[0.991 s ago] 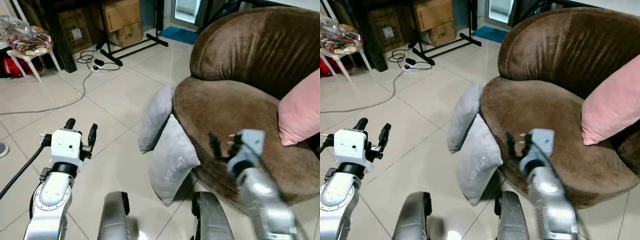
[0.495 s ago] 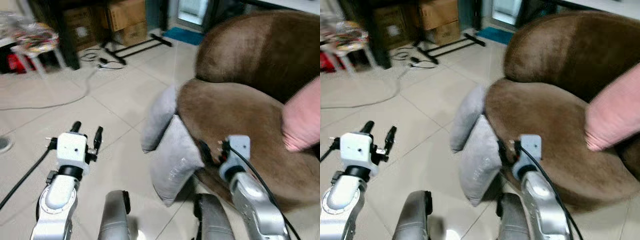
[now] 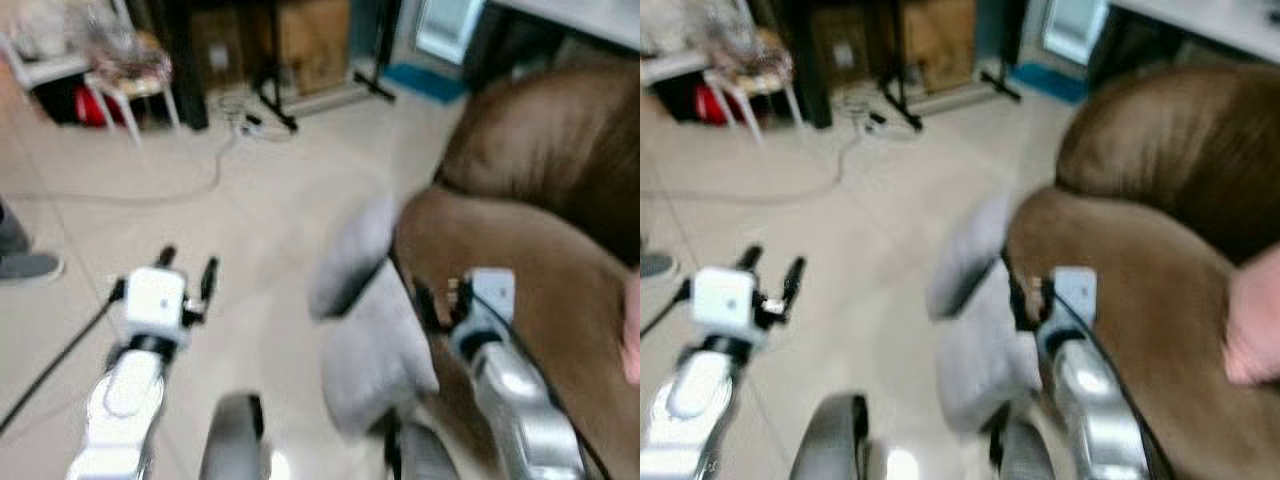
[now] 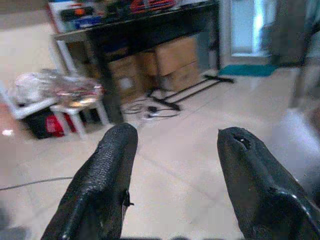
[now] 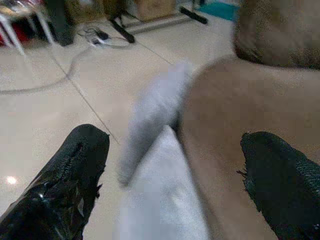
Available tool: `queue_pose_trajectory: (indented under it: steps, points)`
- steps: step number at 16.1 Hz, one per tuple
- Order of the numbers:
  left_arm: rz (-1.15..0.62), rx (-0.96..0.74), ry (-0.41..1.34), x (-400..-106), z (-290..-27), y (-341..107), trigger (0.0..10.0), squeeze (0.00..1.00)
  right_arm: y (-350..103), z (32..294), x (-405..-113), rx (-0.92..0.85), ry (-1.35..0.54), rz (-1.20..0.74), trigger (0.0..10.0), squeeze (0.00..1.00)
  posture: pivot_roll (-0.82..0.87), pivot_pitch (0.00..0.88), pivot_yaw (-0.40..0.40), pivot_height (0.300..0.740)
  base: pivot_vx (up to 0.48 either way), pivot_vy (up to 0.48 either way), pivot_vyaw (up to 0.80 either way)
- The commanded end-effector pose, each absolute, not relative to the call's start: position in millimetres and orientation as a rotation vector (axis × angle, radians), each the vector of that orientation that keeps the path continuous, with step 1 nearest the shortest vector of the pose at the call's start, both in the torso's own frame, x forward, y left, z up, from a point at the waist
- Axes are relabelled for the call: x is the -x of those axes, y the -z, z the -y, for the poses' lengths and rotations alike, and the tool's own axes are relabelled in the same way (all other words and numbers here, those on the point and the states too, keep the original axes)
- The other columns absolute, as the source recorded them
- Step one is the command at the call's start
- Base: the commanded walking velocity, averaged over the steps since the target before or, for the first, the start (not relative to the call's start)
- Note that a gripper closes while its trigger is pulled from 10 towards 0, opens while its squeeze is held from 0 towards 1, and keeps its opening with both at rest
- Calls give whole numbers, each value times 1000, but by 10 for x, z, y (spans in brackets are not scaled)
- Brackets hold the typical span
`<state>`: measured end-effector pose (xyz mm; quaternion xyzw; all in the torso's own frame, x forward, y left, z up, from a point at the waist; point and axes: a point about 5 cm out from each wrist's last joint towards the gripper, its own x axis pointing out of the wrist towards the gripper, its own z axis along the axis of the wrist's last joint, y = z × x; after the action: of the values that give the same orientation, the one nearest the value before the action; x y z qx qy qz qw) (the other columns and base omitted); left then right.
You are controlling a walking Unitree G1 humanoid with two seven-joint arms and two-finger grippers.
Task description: Move the pillow to the sofa from floor
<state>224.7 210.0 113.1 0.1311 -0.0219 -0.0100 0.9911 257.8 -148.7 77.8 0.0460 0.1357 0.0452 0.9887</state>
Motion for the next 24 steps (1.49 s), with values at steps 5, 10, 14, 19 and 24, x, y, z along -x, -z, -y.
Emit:
queue_pose_trajectory:
  steps: [5, 10, 14, 19, 24]
  points:
    - [20, -264, 67, -2244, -2014, -1095, 10000, 0, -757, 1548, -2572, -94, -94, -276, 10000, 0, 88, 0, -39, 571, 118, 0, 0]
    - [20, -275, 67, -2233, -2010, -1090, 10000, 0, -727, 1510, -2581, -142, -144, -292, 10000, 0, 92, 0, -45, 551, 0, 0, 0]
    - [15, -276, 70, -2226, -2012, -1085, 10000, 0, -673, 1450, -2645, -95, -229, -347, 10000, 0, 89, 0, -46, 511, 0, 0, 0]
    - [-35, -292, 133, -2180, -1989, -1038, 10000, 0, -306, 1309, -2853, -30, -323, -557, 10000, 0, 93, 0, -53, 491, 0, 0, 0]
    - [-136, -270, 320, -2058, -1929, -942, 10000, 0, -135, 1322, -3052, -55, -260, -677, 10000, 1000, 104, 19, -80, 491, 0, 0, 0]
